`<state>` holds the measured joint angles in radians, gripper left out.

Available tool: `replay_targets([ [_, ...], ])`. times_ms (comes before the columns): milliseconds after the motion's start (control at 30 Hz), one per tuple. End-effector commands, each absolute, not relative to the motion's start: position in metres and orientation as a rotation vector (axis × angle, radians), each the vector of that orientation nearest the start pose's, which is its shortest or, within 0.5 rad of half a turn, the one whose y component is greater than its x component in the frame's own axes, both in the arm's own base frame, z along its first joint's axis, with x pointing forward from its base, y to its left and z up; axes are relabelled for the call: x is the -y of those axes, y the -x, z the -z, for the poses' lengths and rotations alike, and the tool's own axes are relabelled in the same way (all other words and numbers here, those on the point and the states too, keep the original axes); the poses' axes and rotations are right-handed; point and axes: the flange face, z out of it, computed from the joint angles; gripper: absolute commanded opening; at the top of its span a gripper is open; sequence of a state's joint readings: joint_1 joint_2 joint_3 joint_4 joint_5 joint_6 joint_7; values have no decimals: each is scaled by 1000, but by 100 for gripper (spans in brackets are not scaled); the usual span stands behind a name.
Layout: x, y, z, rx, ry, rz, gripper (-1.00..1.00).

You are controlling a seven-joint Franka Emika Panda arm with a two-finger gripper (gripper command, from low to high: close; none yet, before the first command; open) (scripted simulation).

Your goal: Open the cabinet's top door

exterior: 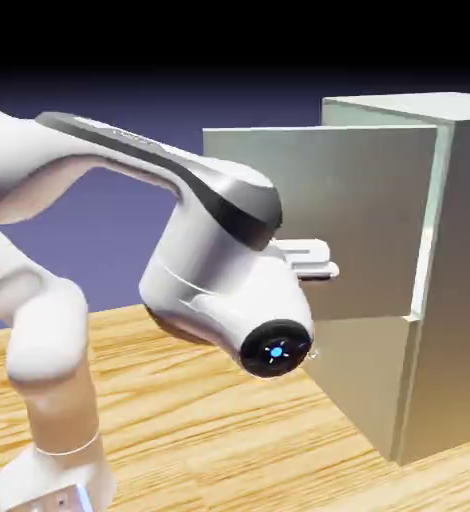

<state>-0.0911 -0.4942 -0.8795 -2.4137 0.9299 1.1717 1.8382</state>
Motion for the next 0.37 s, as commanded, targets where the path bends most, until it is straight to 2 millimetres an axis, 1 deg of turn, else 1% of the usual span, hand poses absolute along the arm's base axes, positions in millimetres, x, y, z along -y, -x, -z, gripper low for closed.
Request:
replay_targets([
  [0, 246, -258, -484, -1767, 506, -1607, -100],
  [167, 276, -268, -484, -1766, 605, -1676, -100],
  [333, 296, -276, -484, -1764, 671, -1721, -100],
])
